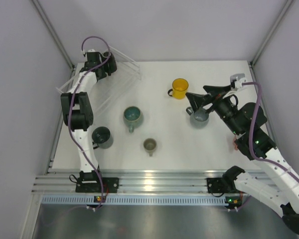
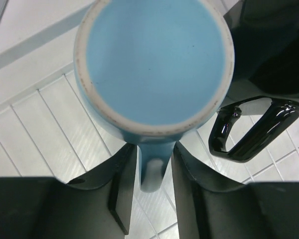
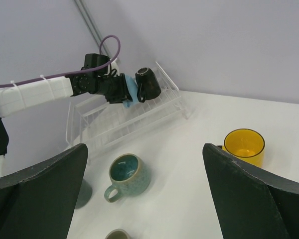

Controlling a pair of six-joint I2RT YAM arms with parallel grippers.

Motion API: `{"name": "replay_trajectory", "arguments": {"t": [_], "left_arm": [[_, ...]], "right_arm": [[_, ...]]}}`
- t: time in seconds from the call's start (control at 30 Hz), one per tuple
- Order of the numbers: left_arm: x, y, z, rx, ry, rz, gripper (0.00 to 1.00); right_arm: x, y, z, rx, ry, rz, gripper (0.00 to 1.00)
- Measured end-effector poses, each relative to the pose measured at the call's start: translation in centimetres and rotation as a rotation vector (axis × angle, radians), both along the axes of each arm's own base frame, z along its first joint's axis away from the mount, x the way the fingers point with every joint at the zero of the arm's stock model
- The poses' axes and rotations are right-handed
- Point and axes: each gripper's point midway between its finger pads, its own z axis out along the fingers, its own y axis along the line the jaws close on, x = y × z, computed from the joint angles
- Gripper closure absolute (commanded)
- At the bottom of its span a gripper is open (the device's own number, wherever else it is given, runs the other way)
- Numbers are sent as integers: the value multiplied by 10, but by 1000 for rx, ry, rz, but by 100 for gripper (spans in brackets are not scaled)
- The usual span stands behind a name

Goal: Load the cups into the dish rack

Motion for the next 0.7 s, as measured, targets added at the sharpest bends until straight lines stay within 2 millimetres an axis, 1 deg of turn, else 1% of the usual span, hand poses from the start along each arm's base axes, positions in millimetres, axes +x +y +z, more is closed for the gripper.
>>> {"name": "replay_trajectory", "arguments": {"t": [0.23,0.33,0.4,0.5,0.57,0.63,0.7], "left_arm": [[3,0,3,2,-21,1,55],[-5,0,2,-1,-13,5,55],[-14,0,3,-5,-6,11,55],[-29,0,13,-11,-9,25,53],[-38,0,24,-11,-23,31,52],[-47,0,37,-13,-39,32,52],[-59,-3,52,-20,-59,25,52]], "right_arm": [[0,0,-1,-2,6,-2,1],[2,-1,-7,-2,32,-12,1],[8,-3,-15,-2,87,-43,1],[23,-3,-28,-8,190,-103,1],[32,-3,-39,-18,266,-142,1],[42,-3,-58,-39,357,-189,1],[48,-5,-74,-60,436,-232,1]]}}
